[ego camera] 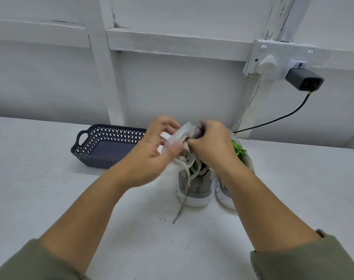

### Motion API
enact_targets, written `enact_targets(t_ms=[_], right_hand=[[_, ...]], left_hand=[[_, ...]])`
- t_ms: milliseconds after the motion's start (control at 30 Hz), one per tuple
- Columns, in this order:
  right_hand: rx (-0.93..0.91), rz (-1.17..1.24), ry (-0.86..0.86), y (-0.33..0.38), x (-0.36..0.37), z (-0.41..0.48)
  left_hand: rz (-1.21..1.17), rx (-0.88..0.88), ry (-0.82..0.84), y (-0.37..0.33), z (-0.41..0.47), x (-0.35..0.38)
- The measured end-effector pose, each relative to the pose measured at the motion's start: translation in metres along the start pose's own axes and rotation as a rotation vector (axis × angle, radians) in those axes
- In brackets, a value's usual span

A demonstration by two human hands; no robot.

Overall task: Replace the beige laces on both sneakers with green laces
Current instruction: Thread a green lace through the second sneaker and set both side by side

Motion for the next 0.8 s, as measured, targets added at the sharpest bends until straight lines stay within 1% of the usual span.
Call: enact_targets(t_ms=[33,67,133,200,233,267,333,367,433,467,533,600,667,733,800], right_hand=[[0.038,0.038,-0.005,-0.001,-0.003,0.003],[0.070,0.086,0.003,-0.002,-0.006,0.006],[0.097,0.186,0.040,-0.001,-0.011,0.009],[0.083,0.224,0.152,0.002,-0.015,0.010],[0.078,0.257,0.227,0.004,-0.016,0.009],[0.075,0.336,0.297,0.005,-0.017,0.007],[0.036,0.502,0.399,0.005,-0.021,0.004],[-0.036,0.470,0.418,0.004,-0.024,0.003],[-0.196,0.196,0.399,0.003,-0.028,-0.002],[-0.255,0.100,0.366,0.003,-0.029,-0.004],[-0.323,0.086,0.275,0.005,-0.028,-0.006],[-0.310,0.122,0.187,0.009,-0.025,-0.005],[-0.233,0.097,0.142,0.009,-0.020,-0.003],[-0.158,0.060,0.166,0.009,-0.013,-0.004],[-0.130,0.081,0.181,0.011,-0.011,-0.005]], left_hand=[[0.193,0.111,0.028,-0.003,-0.004,-0.002],[0.331,0.190,0.024,-0.004,-0.007,-0.005],[0.463,0.306,-0.070,-0.003,-0.005,-0.014],[0.520,0.370,-0.209,-0.001,0.000,-0.021],[0.486,0.356,-0.271,0.000,0.003,-0.024],[0.411,0.307,-0.325,0.000,0.006,-0.028],[0.227,0.171,-0.395,0.001,0.010,-0.033],[0.141,0.114,-0.405,0.003,0.012,-0.034],[-0.005,0.034,-0.391,0.008,0.018,-0.035],[-0.076,0.003,-0.378,0.011,0.020,-0.035],[-0.213,-0.054,-0.343,0.011,0.022,-0.036],[-0.288,-0.067,-0.289,0.009,0.023,-0.033],[-0.299,-0.046,-0.253,0.006,0.023,-0.029],[-0.275,-0.024,-0.244,0.006,0.022,-0.028],[-0.169,-0.008,-0.254,0.007,0.022,-0.030]])
Point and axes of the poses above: each hand's wrist, its own z-axis towards the middle knuckle, its own x-axis out of the palm, y = z × x, the point moved 3 cm from there along z, towards the middle knuckle, and after that the axes turned 3 degrees about -x, right-handed, at the moved point
